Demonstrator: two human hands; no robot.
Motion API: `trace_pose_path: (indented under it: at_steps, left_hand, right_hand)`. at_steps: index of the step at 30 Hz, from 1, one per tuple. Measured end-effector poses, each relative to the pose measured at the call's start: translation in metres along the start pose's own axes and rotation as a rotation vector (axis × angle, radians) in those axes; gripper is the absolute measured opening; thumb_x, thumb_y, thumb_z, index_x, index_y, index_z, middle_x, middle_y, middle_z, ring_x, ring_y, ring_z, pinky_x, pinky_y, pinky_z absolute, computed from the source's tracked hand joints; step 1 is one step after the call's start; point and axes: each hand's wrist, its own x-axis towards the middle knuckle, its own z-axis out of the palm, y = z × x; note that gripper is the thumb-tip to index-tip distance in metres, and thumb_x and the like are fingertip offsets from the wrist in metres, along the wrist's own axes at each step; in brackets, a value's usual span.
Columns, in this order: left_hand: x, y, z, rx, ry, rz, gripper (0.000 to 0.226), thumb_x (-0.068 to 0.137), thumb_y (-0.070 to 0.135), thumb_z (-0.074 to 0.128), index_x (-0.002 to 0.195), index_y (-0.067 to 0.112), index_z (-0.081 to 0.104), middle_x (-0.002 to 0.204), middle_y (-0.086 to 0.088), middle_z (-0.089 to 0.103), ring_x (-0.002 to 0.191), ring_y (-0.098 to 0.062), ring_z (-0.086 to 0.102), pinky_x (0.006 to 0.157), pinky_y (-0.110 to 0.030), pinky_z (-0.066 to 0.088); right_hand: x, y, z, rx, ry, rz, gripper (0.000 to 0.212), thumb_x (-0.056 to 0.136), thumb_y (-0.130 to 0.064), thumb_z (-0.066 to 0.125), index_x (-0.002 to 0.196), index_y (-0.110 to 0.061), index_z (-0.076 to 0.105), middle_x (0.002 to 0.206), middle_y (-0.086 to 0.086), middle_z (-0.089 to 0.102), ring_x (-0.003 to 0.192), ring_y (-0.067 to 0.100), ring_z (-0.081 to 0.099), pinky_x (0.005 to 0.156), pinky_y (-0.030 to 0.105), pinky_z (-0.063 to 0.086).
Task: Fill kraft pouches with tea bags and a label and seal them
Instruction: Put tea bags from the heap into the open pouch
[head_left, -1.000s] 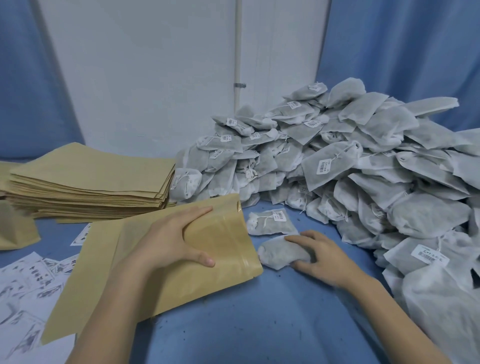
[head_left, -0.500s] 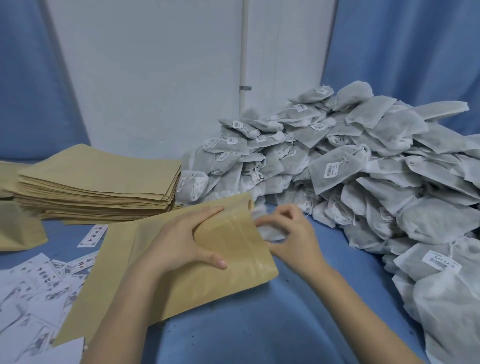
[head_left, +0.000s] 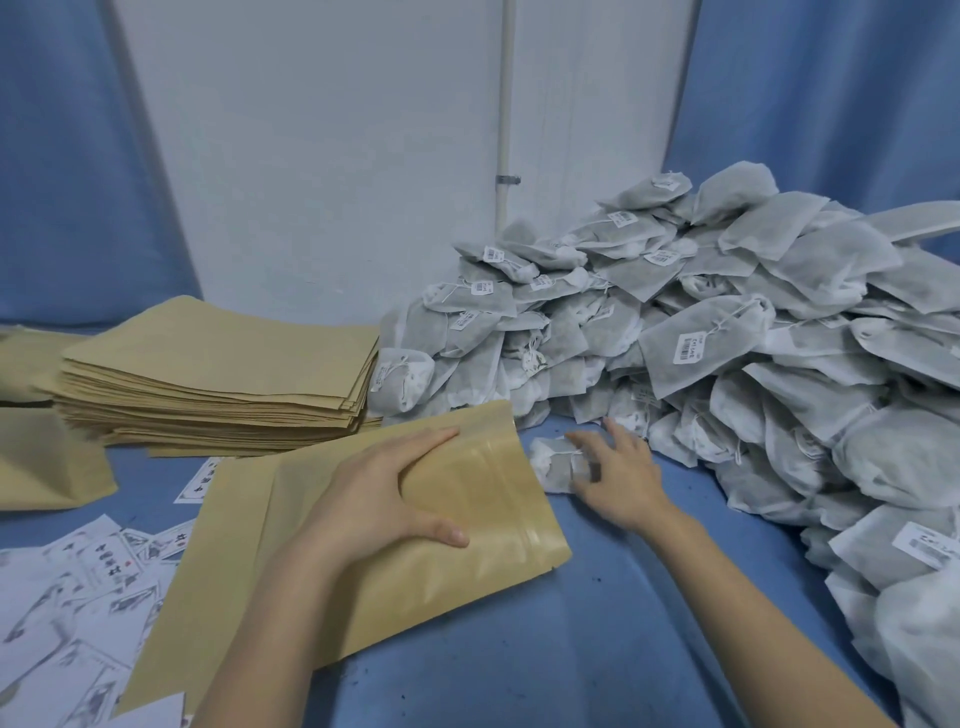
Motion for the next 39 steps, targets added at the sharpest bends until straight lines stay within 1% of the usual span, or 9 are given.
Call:
trace_pose_path:
  at_steps: [10,17,21,26,28,31,33,36,39]
  left_hand:
    - [0.000,-0.001,0.000,0.061,0.050,-0.025,0.100,0.041,0.043,0.092,0.130,0.050,0.047,0.138,0.021,0.047,0.131,-0.004,0.039,0.112,-0.039,0.029]
    - [0.003,0.019,0.018,0.064,0.019,0.126,0.089,0.043,0.042,0.090,0.117,0.064,0.046,0.125,0.035,0.050,0.119,0.010,0.043,0.103,-0.018,0.032]
    - [0.006,0.021,0.033,-0.091,0.031,0.121,0.064,0.059,0.039,0.085,0.107,0.068,0.053,0.111,0.044,0.054,0.112,0.017,0.047,0.092,-0.005,0.035]
    - [0.006,0.014,0.039,-0.104,0.013,0.016,0.083,0.057,0.046,0.085,0.127,0.057,0.041,0.126,0.025,0.054,0.118,0.011,0.046,0.093,-0.010,0.034]
    - [0.007,0.014,0.040,0.005,-0.001,-0.018,0.094,0.058,0.055,0.081,0.139,0.045,0.035,0.137,0.022,0.047,0.126,0.002,0.041,0.100,-0.020,0.033]
    - [0.006,0.014,0.043,0.158,-0.019,-0.012,0.094,0.065,0.065,0.071,0.145,0.035,0.032,0.146,0.016,0.039,0.135,-0.004,0.034,0.110,-0.028,0.028]
    - [0.006,0.011,0.046,0.161,-0.024,-0.014,0.087,0.068,0.065,0.069,0.143,0.033,0.038,0.145,0.015,0.042,0.134,-0.005,0.036,0.109,-0.026,0.028]
    - [0.008,0.010,0.046,0.144,0.038,-0.024,0.077,0.066,0.066,0.069,0.135,0.037,0.049,0.137,0.017,0.051,0.128,-0.006,0.044,0.100,-0.023,0.034]
    - [0.009,0.010,0.042,0.087,0.119,-0.061,0.073,0.062,0.068,0.069,0.129,0.042,0.054,0.130,0.021,0.056,0.121,-0.004,0.049,0.091,-0.023,0.038]
  right_hand:
    - [-0.044,0.008,-0.039,0.520,0.267,-0.211,0.064,0.055,-0.027,0.088,0.100,-0.055,0.052,0.100,-0.026,0.059,0.086,-0.005,0.053,0.073,0.002,0.038]
    - [-0.051,-0.053,-0.032,0.415,0.091,-0.420,0.023,0.077,-0.005,0.071,0.097,-0.014,0.070,0.103,-0.005,0.055,0.079,-0.001,0.051,0.074,0.004,0.038]
    - [-0.043,-0.066,-0.028,0.548,-0.232,-0.312,0.026,0.086,-0.008,0.058,0.074,-0.030,0.060,0.074,-0.016,0.057,0.067,-0.002,0.050,0.059,0.009,0.039]
    - [-0.046,-0.053,-0.022,0.561,-0.541,-0.314,0.029,0.089,-0.014,0.059,0.113,-0.030,0.055,0.108,-0.014,0.062,0.095,-0.002,0.060,0.078,0.009,0.044]
    - [-0.045,-0.039,-0.029,0.679,-0.424,-0.283,0.027,0.088,-0.010,0.059,0.106,-0.031,0.062,0.106,-0.003,0.068,0.096,0.012,0.064,0.080,0.016,0.048]
    - [-0.034,-0.012,-0.043,0.818,0.180,0.013,0.007,0.086,-0.021,0.064,0.091,-0.025,0.067,0.093,-0.003,0.071,0.084,0.020,0.066,0.068,0.017,0.050]
    - [-0.020,0.005,-0.053,0.860,0.551,0.261,0.027,0.082,-0.030,0.068,0.103,-0.017,0.058,0.099,0.000,0.066,0.083,0.017,0.062,0.074,0.024,0.046]
    - [0.005,0.016,-0.066,0.814,0.697,0.379,0.061,0.076,-0.043,0.071,0.119,-0.010,0.043,0.102,-0.002,0.054,0.088,0.013,0.050,0.076,0.025,0.036]
    - [0.031,0.020,-0.078,0.823,0.750,0.441,0.057,0.078,-0.044,0.067,0.116,-0.009,0.043,0.098,0.001,0.054,0.088,0.017,0.049,0.073,0.026,0.035]
